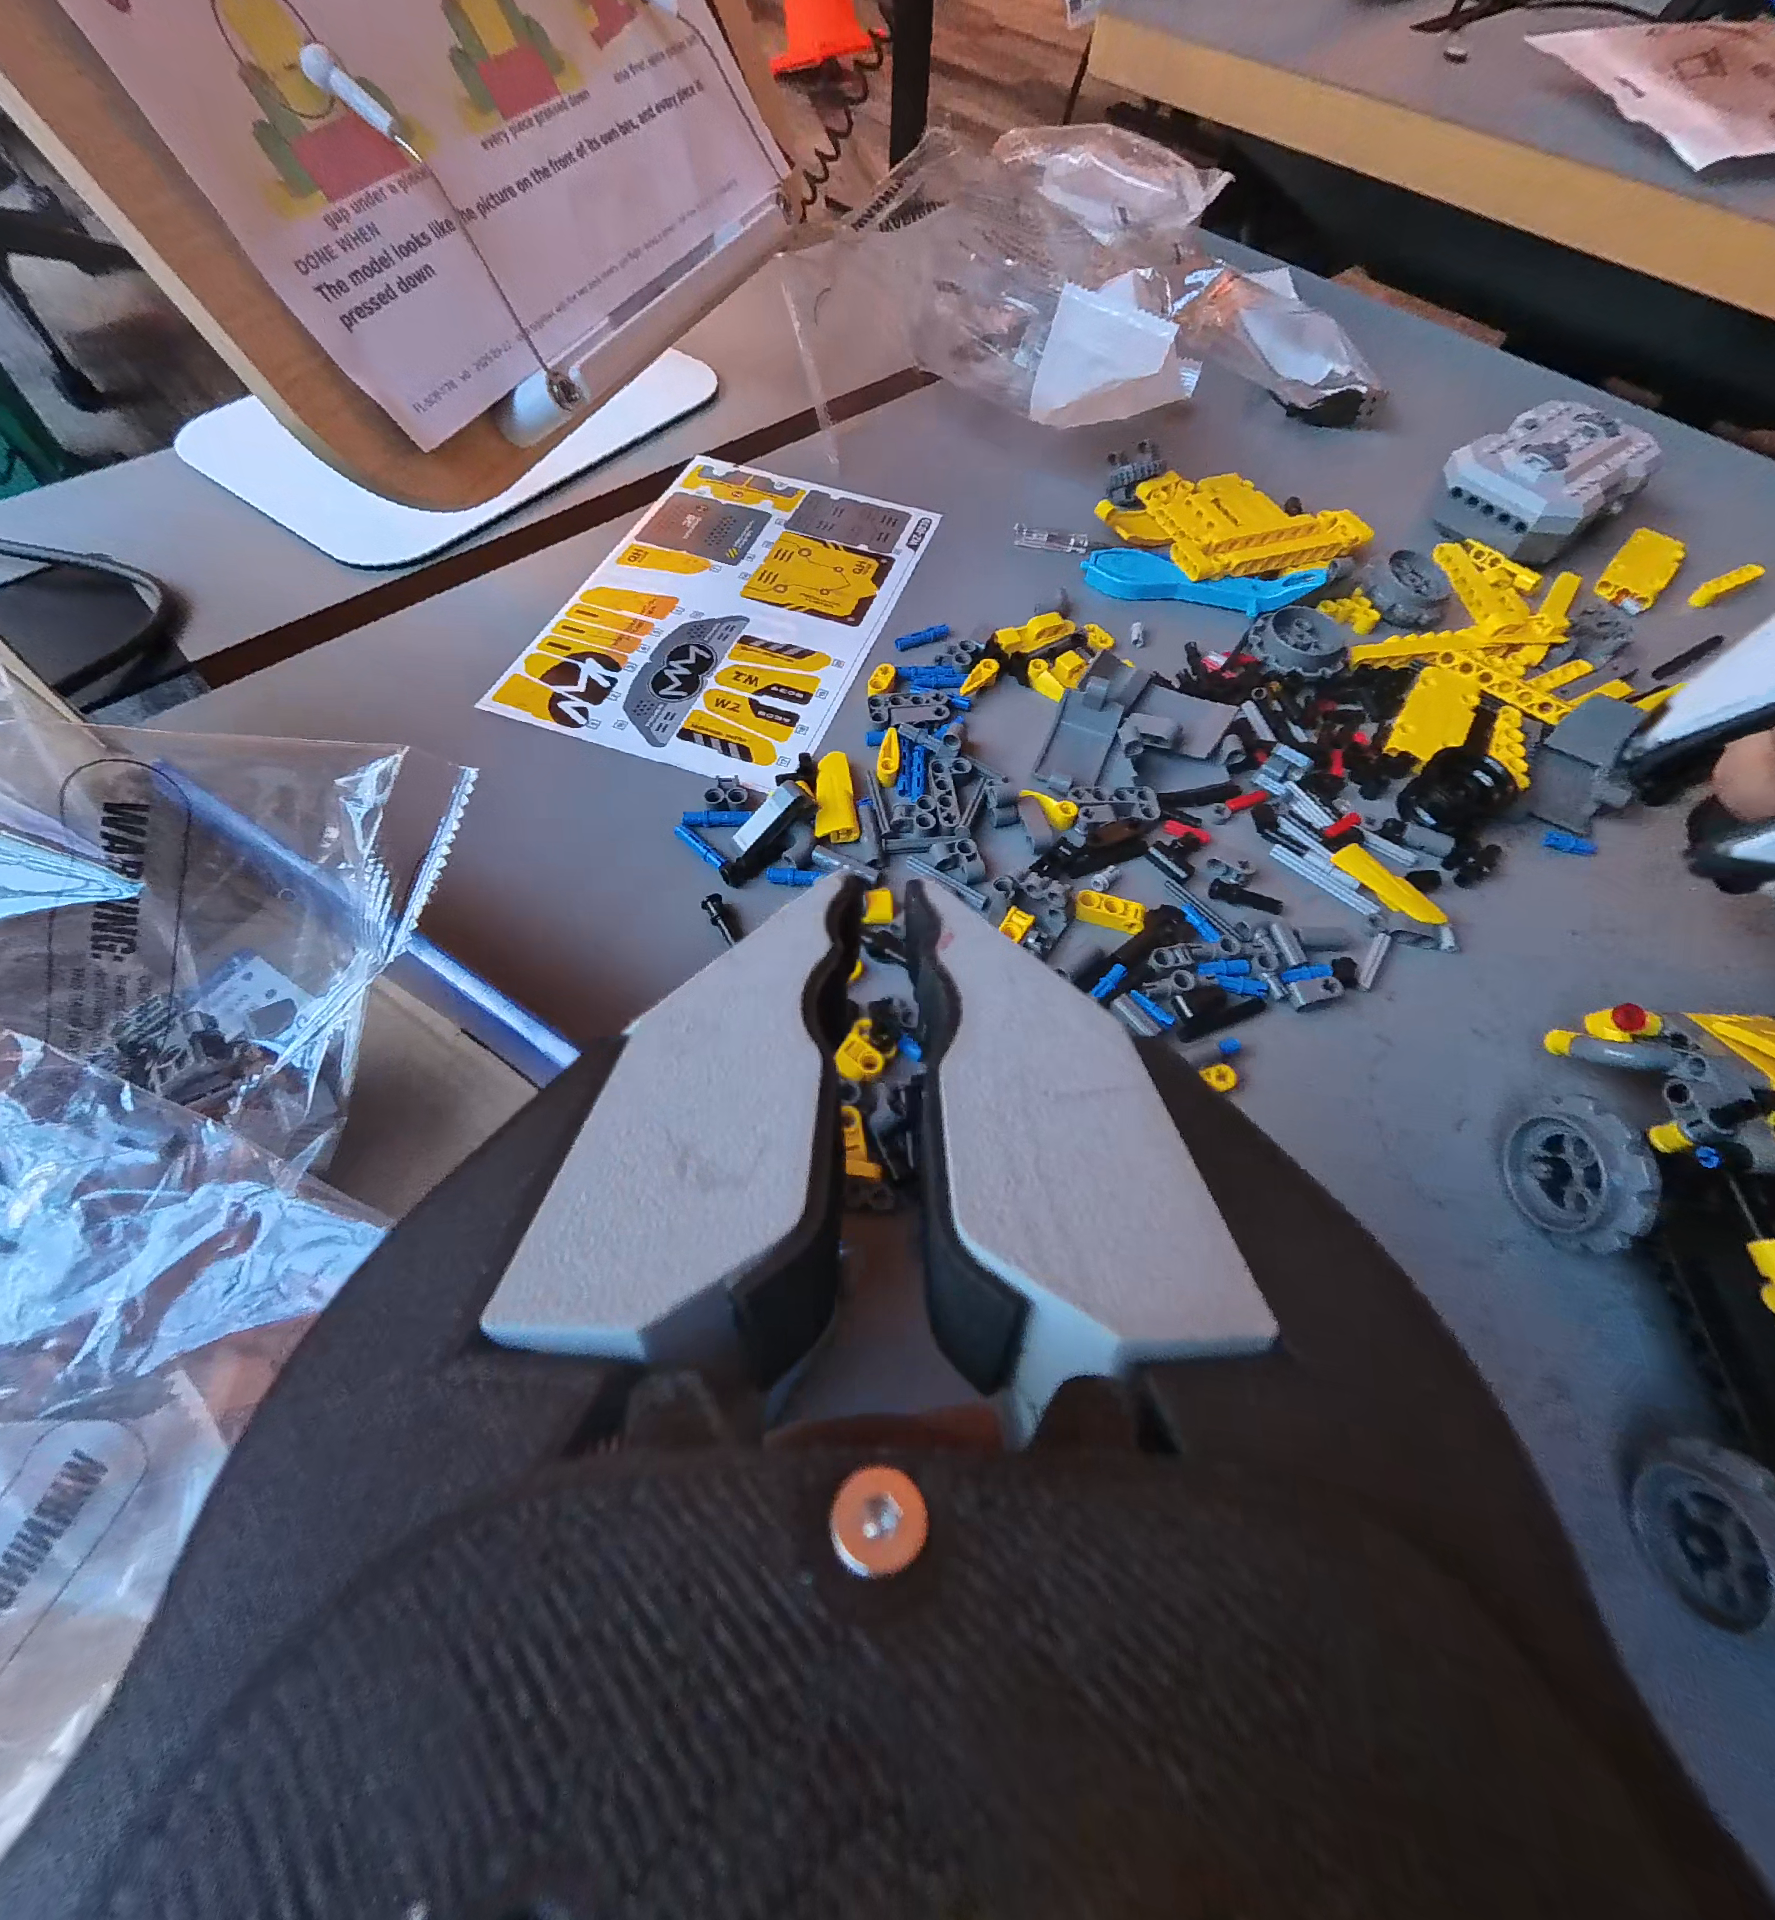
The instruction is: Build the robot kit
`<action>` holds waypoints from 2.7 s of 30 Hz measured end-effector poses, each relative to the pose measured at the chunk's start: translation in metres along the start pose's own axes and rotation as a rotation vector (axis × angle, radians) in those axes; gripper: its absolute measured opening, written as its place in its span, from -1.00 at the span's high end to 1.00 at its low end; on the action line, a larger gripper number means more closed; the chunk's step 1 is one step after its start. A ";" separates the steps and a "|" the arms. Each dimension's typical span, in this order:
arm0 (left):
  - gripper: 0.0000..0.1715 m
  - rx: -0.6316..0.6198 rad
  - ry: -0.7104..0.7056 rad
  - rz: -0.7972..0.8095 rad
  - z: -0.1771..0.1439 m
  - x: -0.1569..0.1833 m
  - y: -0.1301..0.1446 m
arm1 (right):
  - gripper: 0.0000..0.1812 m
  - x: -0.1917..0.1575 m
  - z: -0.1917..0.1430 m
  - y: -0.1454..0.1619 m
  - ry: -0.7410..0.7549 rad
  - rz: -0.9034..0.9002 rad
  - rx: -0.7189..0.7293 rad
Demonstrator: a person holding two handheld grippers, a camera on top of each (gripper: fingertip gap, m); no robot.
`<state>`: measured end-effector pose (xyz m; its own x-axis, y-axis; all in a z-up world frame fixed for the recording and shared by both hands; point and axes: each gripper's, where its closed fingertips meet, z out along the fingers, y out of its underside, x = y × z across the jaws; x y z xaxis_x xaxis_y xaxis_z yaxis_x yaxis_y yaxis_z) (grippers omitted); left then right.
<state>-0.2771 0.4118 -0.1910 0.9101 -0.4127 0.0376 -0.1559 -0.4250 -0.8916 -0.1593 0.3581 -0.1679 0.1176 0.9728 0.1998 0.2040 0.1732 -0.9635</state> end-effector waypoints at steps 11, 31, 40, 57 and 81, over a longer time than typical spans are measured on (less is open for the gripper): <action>0.94 0.001 0.010 -0.017 -0.001 -0.001 0.000 | 0.85 0.002 -0.002 -0.001 0.010 0.005 0.003; 0.85 -0.055 0.000 -0.052 0.003 -0.009 0.012 | 0.82 -0.002 0.015 0.065 0.019 -0.026 -0.398; 0.79 -0.056 -0.010 -0.076 0.003 -0.012 0.012 | 0.82 0.057 -0.006 0.078 0.301 0.008 -0.484; 0.80 -0.053 -0.022 -0.078 0.001 -0.017 0.011 | 0.77 0.048 0.003 0.051 0.234 0.098 -0.311; 0.79 -0.072 0.001 -0.095 0.005 -0.014 0.016 | 0.70 0.056 -0.017 0.017 0.230 0.150 -0.207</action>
<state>-0.2906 0.4152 -0.2085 0.9216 -0.3687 0.1215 -0.0959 -0.5195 -0.8491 -0.1328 0.4132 -0.1695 0.3726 0.9206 0.1164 0.3583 -0.0270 -0.9332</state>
